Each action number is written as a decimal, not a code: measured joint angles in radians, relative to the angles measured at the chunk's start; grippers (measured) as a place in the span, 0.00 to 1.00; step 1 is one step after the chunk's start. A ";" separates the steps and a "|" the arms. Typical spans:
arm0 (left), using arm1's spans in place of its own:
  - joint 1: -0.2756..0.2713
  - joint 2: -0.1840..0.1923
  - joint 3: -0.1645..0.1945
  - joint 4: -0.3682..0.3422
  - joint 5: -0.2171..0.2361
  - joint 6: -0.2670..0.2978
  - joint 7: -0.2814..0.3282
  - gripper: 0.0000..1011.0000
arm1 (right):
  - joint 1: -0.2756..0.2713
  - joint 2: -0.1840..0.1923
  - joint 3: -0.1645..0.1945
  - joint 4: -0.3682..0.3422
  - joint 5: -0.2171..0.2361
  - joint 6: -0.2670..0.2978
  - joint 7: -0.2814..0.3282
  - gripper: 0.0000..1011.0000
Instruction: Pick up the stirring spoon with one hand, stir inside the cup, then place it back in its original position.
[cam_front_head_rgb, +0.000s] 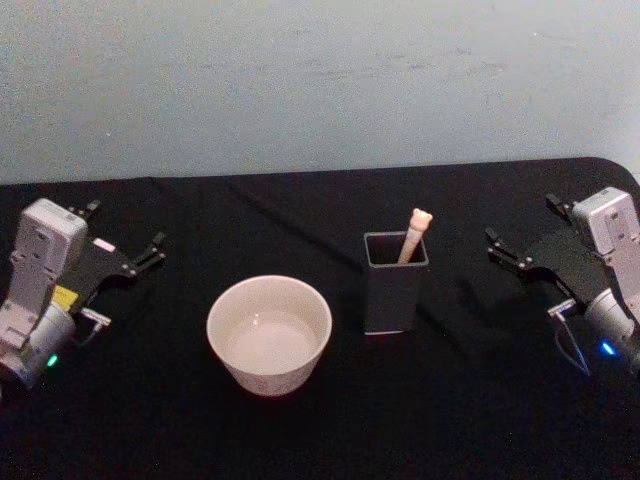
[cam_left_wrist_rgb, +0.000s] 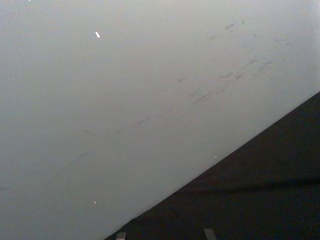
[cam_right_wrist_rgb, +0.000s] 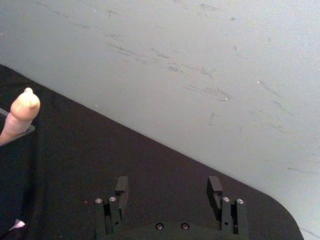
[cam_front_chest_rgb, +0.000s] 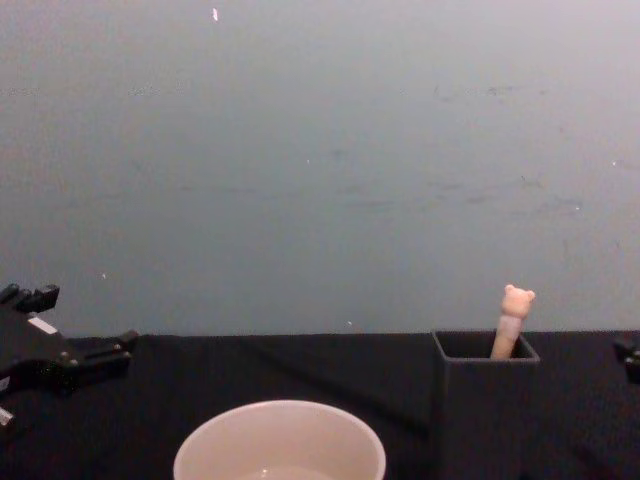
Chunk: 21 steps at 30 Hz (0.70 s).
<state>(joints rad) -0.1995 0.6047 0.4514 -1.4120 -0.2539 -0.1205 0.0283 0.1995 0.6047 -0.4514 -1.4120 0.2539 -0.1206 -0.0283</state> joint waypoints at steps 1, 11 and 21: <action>0.000 0.000 0.000 0.000 0.000 0.000 0.000 0.99 | 0.000 0.000 0.000 0.000 0.000 0.000 0.000 0.99; 0.000 0.000 0.000 0.000 0.000 0.000 0.000 0.99 | 0.000 0.000 0.000 0.000 0.000 0.000 0.000 0.99; 0.000 0.000 0.000 0.000 0.000 0.000 0.000 0.99 | 0.000 0.000 0.000 0.000 0.000 0.000 0.000 0.99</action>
<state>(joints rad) -0.1995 0.6047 0.4514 -1.4120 -0.2539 -0.1205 0.0283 0.1995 0.6047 -0.4514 -1.4120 0.2539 -0.1205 -0.0282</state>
